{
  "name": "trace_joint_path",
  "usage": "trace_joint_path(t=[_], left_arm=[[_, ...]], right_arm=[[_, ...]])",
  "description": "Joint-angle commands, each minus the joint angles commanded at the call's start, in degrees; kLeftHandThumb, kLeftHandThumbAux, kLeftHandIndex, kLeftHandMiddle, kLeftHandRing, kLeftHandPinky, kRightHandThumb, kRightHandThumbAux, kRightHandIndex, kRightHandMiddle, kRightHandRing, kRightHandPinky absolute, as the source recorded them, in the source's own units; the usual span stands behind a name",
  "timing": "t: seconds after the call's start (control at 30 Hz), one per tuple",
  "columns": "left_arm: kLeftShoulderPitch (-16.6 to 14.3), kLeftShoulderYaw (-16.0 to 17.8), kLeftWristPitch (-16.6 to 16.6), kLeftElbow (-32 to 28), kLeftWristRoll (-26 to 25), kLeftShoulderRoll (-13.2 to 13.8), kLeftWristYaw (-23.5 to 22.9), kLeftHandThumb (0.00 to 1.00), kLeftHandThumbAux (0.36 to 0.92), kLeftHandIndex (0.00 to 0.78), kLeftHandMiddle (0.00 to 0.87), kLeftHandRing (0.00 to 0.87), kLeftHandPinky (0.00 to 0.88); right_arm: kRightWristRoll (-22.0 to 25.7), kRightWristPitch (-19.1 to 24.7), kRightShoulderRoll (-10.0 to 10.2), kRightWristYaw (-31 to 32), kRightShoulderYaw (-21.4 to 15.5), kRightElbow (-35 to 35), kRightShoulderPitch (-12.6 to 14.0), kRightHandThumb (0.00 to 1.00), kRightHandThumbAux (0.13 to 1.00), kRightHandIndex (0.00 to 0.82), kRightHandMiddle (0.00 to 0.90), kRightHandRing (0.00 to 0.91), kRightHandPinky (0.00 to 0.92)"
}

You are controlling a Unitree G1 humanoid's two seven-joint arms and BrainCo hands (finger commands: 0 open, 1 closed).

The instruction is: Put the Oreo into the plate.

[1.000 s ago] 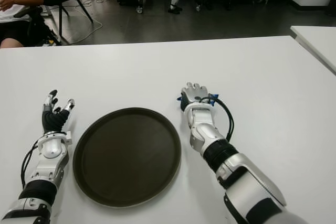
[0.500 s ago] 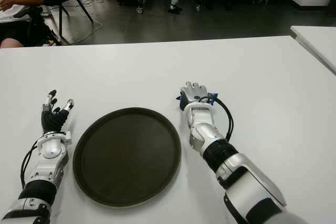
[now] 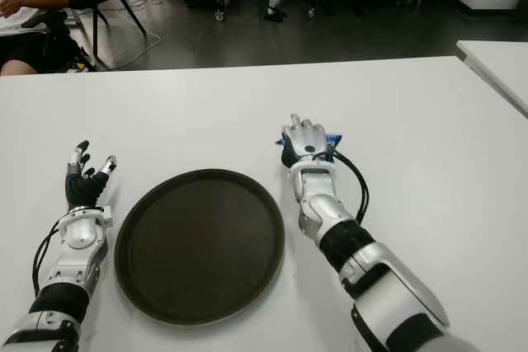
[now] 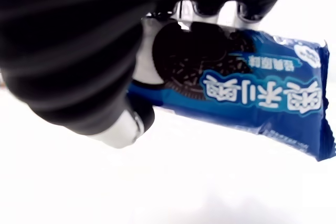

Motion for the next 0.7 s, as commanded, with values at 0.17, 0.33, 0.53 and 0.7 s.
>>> trace_joint_path(t=[0.17,0.33,0.53,0.7], left_arm=[[-0.1,0.1,0.0,0.2,-0.1,0.0,0.0,0.097,0.688,0.028,0.04,0.016,0.023],[-0.4,0.2,0.6,0.5,-0.2,0.0,0.0,0.09,0.68,0.024,0.032,0.01,0.024],[-0.4,0.2,1.1,0.3,-0.3,0.0,0.0,0.083,0.672,0.022,0.028,0.008,0.025],[-0.4,0.5,1.0,0.2,-0.7,-0.2,-0.2,0.094,0.669,0.026,0.031,0.008,0.026]], right_arm=[[2.1,-4.2,0.6,-4.9,-2.7,-0.8,0.9,0.697,0.736,0.414,0.174,0.224,0.3],[6.3,-18.1,0.8,-16.4,-6.9,-2.7,3.5,0.698,0.738,0.415,0.179,0.279,0.41],[7.0,-26.1,1.0,-22.6,-8.1,-1.3,3.6,0.696,0.737,0.415,0.418,0.513,0.647],[6.5,-29.5,0.6,-24.7,-8.1,-0.6,3.4,0.696,0.734,0.421,0.659,0.706,0.766]])
